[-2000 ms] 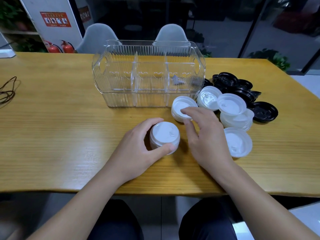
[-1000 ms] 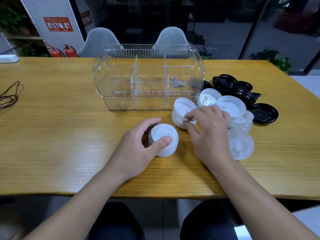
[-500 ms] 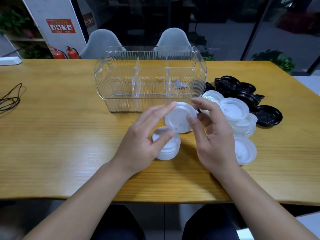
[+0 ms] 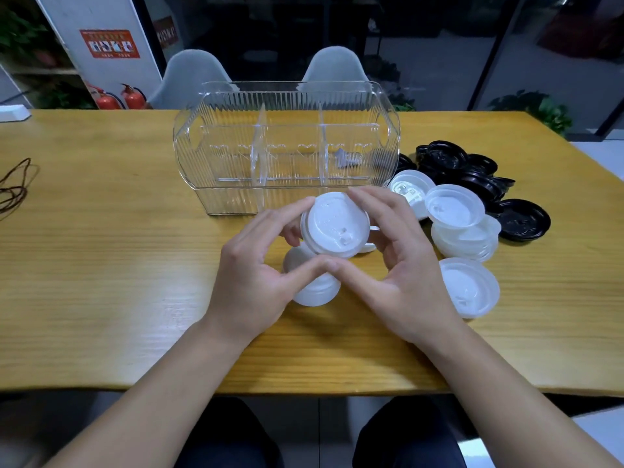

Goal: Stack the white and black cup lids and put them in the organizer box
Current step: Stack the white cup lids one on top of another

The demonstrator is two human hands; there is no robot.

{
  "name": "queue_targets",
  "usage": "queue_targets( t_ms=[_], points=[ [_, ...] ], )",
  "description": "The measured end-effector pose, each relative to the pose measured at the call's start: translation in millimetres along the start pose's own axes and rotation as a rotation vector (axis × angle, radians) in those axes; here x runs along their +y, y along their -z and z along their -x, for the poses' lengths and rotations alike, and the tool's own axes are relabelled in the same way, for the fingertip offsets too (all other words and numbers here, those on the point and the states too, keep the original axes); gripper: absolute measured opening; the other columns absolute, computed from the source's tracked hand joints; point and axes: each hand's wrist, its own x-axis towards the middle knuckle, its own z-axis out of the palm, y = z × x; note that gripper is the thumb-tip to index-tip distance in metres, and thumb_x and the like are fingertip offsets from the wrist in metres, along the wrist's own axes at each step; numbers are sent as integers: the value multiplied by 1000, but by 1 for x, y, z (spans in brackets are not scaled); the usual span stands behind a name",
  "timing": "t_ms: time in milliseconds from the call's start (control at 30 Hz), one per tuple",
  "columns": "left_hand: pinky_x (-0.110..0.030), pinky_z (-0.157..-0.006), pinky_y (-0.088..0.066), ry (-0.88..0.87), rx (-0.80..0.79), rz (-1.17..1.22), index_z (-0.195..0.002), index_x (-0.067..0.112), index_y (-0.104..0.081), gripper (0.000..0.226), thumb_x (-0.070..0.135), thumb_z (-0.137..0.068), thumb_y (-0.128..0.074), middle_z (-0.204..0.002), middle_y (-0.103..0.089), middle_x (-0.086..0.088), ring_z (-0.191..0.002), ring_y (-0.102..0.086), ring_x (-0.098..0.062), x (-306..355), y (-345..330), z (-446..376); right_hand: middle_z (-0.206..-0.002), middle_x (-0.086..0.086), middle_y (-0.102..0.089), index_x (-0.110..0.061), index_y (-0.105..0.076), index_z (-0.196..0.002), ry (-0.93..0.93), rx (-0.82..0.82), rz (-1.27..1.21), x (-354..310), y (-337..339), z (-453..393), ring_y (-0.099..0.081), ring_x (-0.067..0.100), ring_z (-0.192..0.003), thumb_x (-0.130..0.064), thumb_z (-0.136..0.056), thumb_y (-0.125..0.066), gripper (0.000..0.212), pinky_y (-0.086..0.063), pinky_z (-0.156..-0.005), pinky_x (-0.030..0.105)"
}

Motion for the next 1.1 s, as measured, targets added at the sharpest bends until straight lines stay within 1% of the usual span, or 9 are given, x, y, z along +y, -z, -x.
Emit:
queue_targets(
  t_ms=[133, 233, 333, 467, 567, 633, 733, 900, 1100],
  points=[
    [-24, -94, -56, -19, 13, -22, -148, 9, -74, 73, 44, -87, -95, -100, -74, 3, -91, -69, -17, -1, 6, 3, -152, 3, -54, -18, -54, -162, -32, -43, -23, 1, 0, 0, -58, 30, -145, -36, -90, -94, 85, -57, -110, 52],
    [-30, -98, -59, -7, -25, -6, -151, 11, -72, 67, 25, -90, -98, -109, -78, 3, -99, -74, -19, 0, 10, 8, -143, 4, -65, -16, -53, -162, -83, 1, -156, 3, 0, -2, -68, 30, -133, -25, -85, -98, 90, -59, -110, 55],
    [-33, -103, -57, 28, -91, 34, -153, 14, -71, 67, 9, -90, -95, -117, -76, 3, -108, -73, -22, -1, 14, 10, -136, 2, -74, -12, -53, -159, -142, 57, -263, 2, 2, -3, -74, 28, -126, -17, -81, -96, 89, -60, -110, 49],
    [-32, -112, -51, 157, -190, 123, -156, 28, -67, 74, 34, -90, -98, -144, -68, 7, -137, -64, -21, -8, 22, 4, -141, 5, -75, -10, -54, -157, -159, 9, -276, 2, 2, -2, -69, 26, -137, -18, -90, -90, 77, -56, -115, 51],
    [-42, -122, -48, 230, -270, 187, -160, 33, -64, 79, 39, -87, -94, -161, -63, 12, -157, -53, -19, -12, 25, 4, -149, -3, -71, -12, -57, -156, -112, -97, -177, 1, 1, 0, -65, 25, -143, -18, -98, -84, 64, -53, -117, 55],
    [-49, -124, -49, 259, -278, 191, -160, 34, -64, 79, 35, -87, -96, -159, -67, 12, -155, -56, -20, -13, 25, 5, -154, -7, -68, -15, -57, -157, -87, -138, -122, 1, 1, 1, -64, 24, -144, -18, -101, -81, 61, -52, -117, 54],
    [-53, -120, -51, 283, -262, 163, -150, 32, -68, 72, 27, -87, -102, -150, -73, 10, -147, -62, -24, -13, 25, 6, -157, -10, -65, -17, -55, -161, -91, -162, -80, 3, 0, 2, -62, 19, -147, -20, -100, -84, 68, -52, -120, 49],
    [-46, -114, -53, 358, -298, 47, -137, 33, -69, 64, 43, -82, -101, -140, -73, 13, -140, -63, -16, -12, 27, 9, -148, -13, -71, -19, -61, -156, -144, -164, -35, 9, -1, 3, -65, 9, -142, -27, -92, -93, 73, -55, -116, 42],
    [-46, -111, -57, 433, -367, 91, -128, 35, -68, 63, 46, -77, -104, -134, -75, 19, -132, -69, -12, -11, 29, 7, -141, -20, -74, -25, -67, -150, -161, -211, 53, 11, 2, 4, -66, 9, -139, -35, -92, -93, 65, -54, -116, 40]
  ],
)
